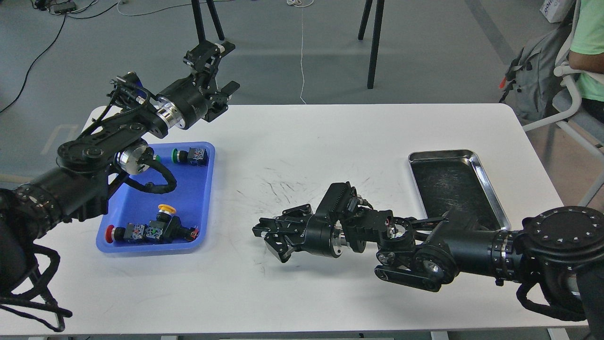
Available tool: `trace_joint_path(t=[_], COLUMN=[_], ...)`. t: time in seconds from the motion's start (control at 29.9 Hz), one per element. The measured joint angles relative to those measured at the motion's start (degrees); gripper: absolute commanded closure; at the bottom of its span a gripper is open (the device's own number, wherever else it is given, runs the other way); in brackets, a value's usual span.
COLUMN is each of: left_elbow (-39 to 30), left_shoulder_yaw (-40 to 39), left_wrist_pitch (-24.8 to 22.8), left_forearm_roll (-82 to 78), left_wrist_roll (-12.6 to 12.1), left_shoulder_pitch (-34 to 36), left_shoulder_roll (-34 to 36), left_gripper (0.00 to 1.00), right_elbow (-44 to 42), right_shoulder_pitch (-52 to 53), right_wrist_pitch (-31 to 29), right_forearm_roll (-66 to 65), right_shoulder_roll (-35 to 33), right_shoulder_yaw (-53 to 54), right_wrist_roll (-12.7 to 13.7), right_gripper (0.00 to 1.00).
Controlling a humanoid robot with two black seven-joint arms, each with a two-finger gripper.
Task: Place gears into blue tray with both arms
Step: 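Carry the black piece with the right gripper toward the table centre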
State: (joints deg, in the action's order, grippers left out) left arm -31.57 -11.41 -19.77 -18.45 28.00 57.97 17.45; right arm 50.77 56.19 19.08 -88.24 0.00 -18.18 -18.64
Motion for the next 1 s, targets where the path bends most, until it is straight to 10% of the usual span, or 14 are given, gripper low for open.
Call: trace_joint_path(t=[0.37,0.6,0.7,1.0], left_elbow=[-0.33,-0.28,-0.25,-0.2], left_shoulder_yaw=[0.07,0.11,0.15,0.17], left_wrist_pitch=[0.54,0.58,0.58,0.58], left_forearm_roll=[0.0,0.0,-0.02,-0.09], left_wrist_roll=[0.0,0.0,0.0,0.0], left_shoulder_pitch=[-0.04,-0.05,-0.05,-0.11], left_shoulder_roll=[0.32,0.34,0.32,0.14], left_gripper=[0.0,0.0,0.0,0.0], right_elbow=[-0.15,-0.04,0.03,0.43], right_shoulder_pitch=[-0.07,0.24,0.3,0.7], right_wrist_pitch=[-0.01,-0.18,-0.33,-0.51], right_forearm_roll=[0.0,0.12,0.22,0.82], right_shoulder_roll=[0.0,0.0,0.0,-0.46], right_shoulder_yaw=[-2.12,-2.12,-2.12,-1.8], right_wrist_roll=[0.07,0.09,0.09,0.09], right_gripper=[0.86,0.56,0.25,0.17])
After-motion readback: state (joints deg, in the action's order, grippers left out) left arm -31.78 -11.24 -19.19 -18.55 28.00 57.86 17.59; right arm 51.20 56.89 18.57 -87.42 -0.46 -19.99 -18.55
